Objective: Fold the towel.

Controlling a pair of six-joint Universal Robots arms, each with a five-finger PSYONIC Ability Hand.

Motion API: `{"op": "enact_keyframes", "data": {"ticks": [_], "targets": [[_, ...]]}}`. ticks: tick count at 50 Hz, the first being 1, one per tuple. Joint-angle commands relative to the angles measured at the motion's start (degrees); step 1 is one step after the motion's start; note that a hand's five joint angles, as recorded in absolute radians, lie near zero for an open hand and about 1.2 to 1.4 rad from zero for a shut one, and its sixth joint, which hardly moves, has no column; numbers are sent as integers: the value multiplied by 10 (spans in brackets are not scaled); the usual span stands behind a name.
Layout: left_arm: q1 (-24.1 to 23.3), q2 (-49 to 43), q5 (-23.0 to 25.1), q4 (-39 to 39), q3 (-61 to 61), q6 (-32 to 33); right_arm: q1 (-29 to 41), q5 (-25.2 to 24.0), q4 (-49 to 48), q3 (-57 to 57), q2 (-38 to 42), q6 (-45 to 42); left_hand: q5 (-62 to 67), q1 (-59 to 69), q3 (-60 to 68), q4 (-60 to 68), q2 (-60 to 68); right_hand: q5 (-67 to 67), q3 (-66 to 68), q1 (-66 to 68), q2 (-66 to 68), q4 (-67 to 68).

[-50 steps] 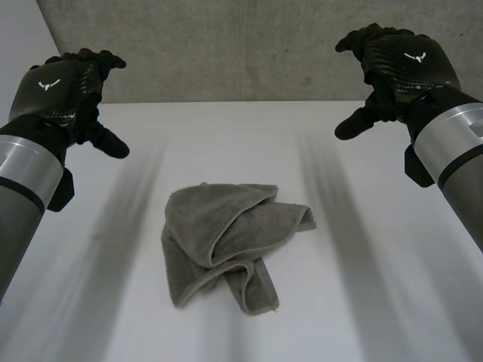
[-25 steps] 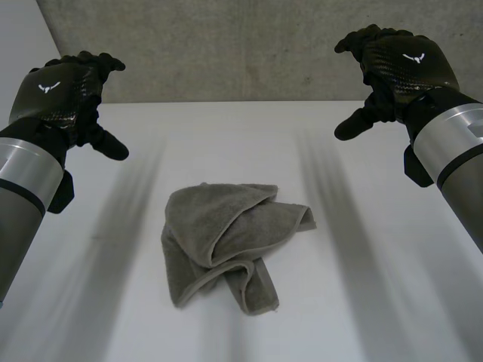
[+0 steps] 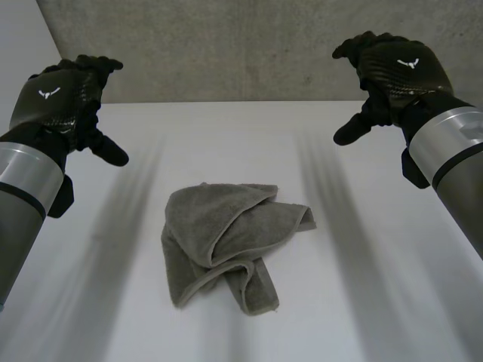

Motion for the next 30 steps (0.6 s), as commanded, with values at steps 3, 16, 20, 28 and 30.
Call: {"op": "enact_keyframes", "data": {"ticks": [3, 16, 20, 28, 30], "targets": [[-2, -1, -2, -45, -63, -5, 9, -67, 61, -15, 60, -177, 18, 33, 36, 35, 36, -36, -23, -29, -29, -30], [-15, -54, 1, -63, -163, -47, 91, -135, 41, -63, 197, -209, 84, 98, 102, 101, 102, 128, 141, 135, 135, 134], [-29, -69, 4, -70, -168, -73, 113, -160, 3, -82, 248, -234, 116, 130, 134, 133, 133, 197, 210, 204, 204, 203], [-68, -114, 7, -72, -166, -83, 123, -180, -48, -102, 302, -300, 126, 140, 144, 143, 144, 298, 311, 305, 305, 304], [-73, -126, 7, -67, -163, -83, 124, -182, -52, -106, 311, -309, 128, 142, 145, 144, 145, 302, 315, 308, 309, 307]]}}
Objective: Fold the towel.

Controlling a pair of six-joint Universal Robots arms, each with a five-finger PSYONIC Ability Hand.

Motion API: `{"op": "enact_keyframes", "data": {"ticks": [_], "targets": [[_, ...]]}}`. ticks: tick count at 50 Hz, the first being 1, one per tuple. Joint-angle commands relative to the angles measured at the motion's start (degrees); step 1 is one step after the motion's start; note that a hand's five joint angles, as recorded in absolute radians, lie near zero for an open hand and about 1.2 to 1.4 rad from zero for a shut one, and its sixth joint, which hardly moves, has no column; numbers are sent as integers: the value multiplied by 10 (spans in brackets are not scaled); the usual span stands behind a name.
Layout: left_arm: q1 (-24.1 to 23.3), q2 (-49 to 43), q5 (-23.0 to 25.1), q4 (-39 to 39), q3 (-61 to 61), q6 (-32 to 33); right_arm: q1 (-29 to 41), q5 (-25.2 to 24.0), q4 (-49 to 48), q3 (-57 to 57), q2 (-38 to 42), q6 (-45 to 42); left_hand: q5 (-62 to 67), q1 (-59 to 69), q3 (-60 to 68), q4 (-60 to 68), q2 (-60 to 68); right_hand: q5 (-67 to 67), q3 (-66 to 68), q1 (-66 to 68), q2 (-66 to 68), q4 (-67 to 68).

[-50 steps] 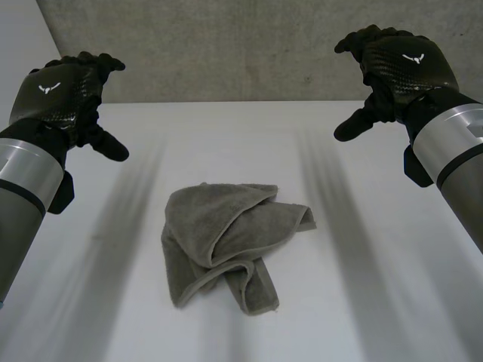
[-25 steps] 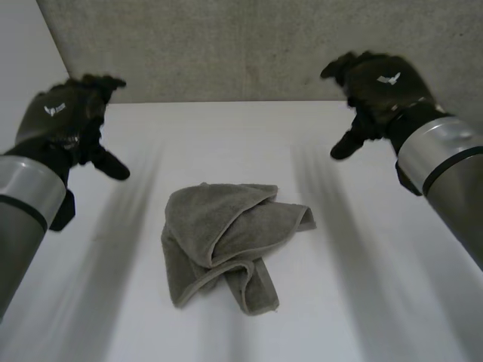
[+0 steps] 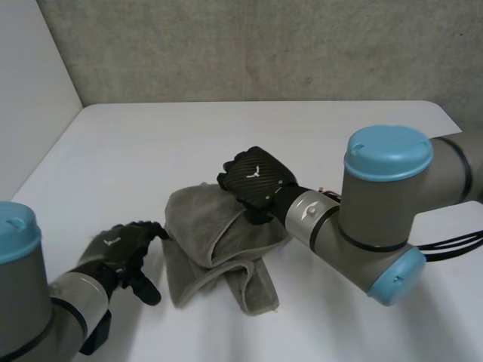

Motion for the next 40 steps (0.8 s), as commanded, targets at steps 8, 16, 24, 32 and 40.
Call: {"op": "enact_keyframes", "data": {"ticks": [8, 16, 24, 32, 40], "targets": [[-59, -113, 0, 9, 37, -4, 7, -12, -35, -41, 76, -86, 51, 51, 51, 50, 51, 99, 82, 81, 82, 82], [-66, -152, -2, 57, 64, 0, 7, -11, -36, -60, 103, -117, 216, 216, 216, 215, 216, 139, 122, 121, 123, 123], [-65, -173, -4, 94, 93, 8, 6, -6, -36, -94, 115, -119, 590, 591, 590, 590, 591, 462, 445, 444, 445, 445], [-46, -128, -6, 89, 133, 20, -46, 24, -34, -111, 14, -67, 590, 591, 590, 590, 591, 462, 445, 444, 445, 445], [25, 15, 2, 82, 130, 118, -111, 30, 65, -100, -94, -26, 590, 591, 590, 590, 591, 462, 445, 444, 445, 445]]}}
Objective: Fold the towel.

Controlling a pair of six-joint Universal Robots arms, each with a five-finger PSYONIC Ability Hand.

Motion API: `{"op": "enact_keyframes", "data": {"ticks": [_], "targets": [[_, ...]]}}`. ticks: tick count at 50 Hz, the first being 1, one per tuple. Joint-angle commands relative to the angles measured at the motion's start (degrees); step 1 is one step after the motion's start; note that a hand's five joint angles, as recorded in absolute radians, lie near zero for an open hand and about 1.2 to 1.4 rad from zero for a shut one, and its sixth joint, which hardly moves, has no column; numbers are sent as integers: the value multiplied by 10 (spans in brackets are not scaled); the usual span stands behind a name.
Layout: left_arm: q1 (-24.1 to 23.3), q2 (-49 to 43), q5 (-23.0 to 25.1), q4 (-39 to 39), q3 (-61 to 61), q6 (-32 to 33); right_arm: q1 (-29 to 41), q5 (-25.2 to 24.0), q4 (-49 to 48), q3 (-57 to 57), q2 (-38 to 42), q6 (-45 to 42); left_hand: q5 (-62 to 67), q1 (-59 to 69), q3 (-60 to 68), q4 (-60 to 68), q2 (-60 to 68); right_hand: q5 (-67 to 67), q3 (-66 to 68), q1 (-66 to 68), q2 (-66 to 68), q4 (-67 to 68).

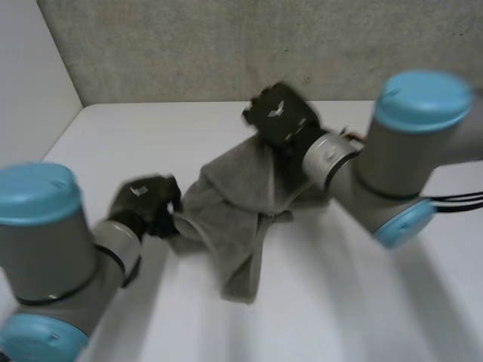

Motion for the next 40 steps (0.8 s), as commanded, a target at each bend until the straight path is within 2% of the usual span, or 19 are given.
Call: {"op": "enact_keyframes", "data": {"ticks": [1, 3, 6, 8, 11, 13, 17, 19, 25, 27, 34, 40], "targets": [[46, 104, 6, -6, -2, 74, -58, 5, 89, 11, -93, 32, 110, 127, 104, 103, 104, 182, 122, 207, 130, 117], [48, 129, 7, -7, -2, 82, -82, 1, 154, 10, -126, 42, 110, 127, 104, 103, 104, 182, 122, 207, 130, 117], [50, 164, 10, -11, 0, 86, -89, 1, 182, 8, -140, 51, 110, 127, 104, 103, 104, 182, 122, 207, 130, 117], [50, 180, 32, -18, -1, 86, -93, 0, 230, 1, -152, 81, 110, 127, 104, 103, 104, 182, 122, 207, 130, 117], [50, 181, 48, -19, -1, 86, -99, -4, 258, -2, -154, 110, 110, 127, 104, 103, 104, 182, 122, 207, 130, 117], [55, 175, 76, -19, -1, 84, -104, -5, 267, -5, -152, 119, 110, 127, 104, 103, 104, 182, 122, 207, 130, 117], [63, 151, 92, -17, 0, 82, -110, -8, 270, -7, -137, 129, 110, 127, 104, 103, 104, 182, 122, 207, 130, 117], [67, 87, 93, -17, 16, 83, -113, -7, 270, -14, -94, 133, 110, 127, 104, 103, 104, 182, 122, 207, 130, 117], [77, -1, 91, -16, 62, 81, -109, -5, 264, -41, -34, 141, 110, 127, 104, 103, 104, 182, 122, 207, 130, 117], [95, -39, 93, -17, 86, 80, -110, -3, 256, -53, -4, 155, 110, 127, 104, 103, 104, 182, 122, 207, 130, 117], [105, -45, 94, -19, 90, 76, -108, 0, 216, -37, -1, 168, 110, 127, 104, 103, 104, 182, 122, 207, 130, 117], [90, -23, 94, -36, 75, 59, -101, -5, 154, -38, -8, 181, 110, 127, 104, 103, 104, 182, 122, 207, 130, 117]]}}
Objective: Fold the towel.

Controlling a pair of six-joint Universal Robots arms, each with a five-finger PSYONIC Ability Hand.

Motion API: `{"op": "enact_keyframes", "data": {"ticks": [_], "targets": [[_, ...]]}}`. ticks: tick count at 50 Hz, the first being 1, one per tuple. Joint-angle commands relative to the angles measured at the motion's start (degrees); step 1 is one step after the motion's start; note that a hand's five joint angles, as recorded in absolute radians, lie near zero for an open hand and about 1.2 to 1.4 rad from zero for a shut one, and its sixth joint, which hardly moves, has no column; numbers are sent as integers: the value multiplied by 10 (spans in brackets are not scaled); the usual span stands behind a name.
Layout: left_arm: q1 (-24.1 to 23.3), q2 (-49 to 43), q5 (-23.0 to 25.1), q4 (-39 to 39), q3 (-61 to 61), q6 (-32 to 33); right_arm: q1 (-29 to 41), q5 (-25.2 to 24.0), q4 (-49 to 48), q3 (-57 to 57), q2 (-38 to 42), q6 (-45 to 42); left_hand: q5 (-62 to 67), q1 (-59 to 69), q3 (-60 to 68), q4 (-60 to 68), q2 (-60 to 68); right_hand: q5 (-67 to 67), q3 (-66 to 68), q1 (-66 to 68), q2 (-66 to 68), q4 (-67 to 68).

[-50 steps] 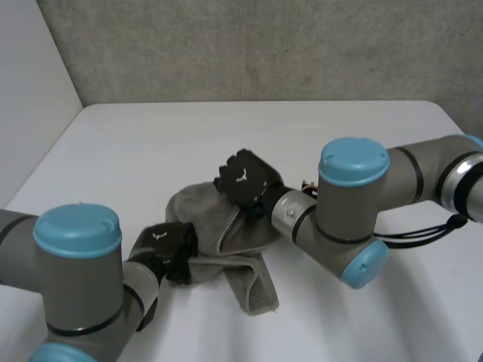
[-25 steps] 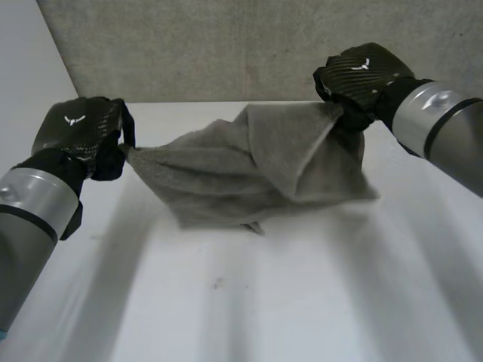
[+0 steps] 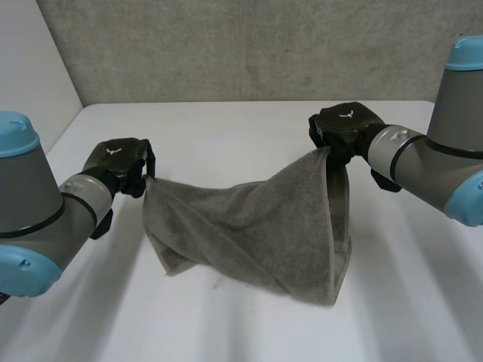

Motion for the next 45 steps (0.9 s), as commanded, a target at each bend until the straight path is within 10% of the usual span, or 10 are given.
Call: {"op": "enact_keyframes", "data": {"ticks": [1, 15, 25, 33, 40, 45], "targets": [[-20, 40, 0, -25, -24, -22, 10, -3, -86, -5, -7, 16, 106, 117, 103, 103, 103, 168, 122, 207, 130, 117], [-149, 234, -4, -68, -76, -152, 67, -5, -222, -106, 68, 26, 106, 117, 103, 103, 103, 168, 122, 207, 130, 117], [-239, 65, -5, -54, -49, -166, 79, -4, -213, -99, 150, 25, 106, 117, 103, 103, 103, 168, 122, 207, 130, 117], [-263, -49, -36, -49, 10, -168, 74, 7, -202, -96, 159, 24, 106, 117, 103, 103, 103, -455, -502, -416, -493, -507], [-245, -22, -57, -28, 25, -164, 41, 57, -178, -40, 64, 26, -403, -392, -405, -406, -406, -532, -578, -493, -570, -583], [-206, 15, -57, -32, 11, -163, 31, 80, -176, 42, -16, 34, -431, -420, -433, -433, -434, -532, -578, -493, -570, -583]]}}
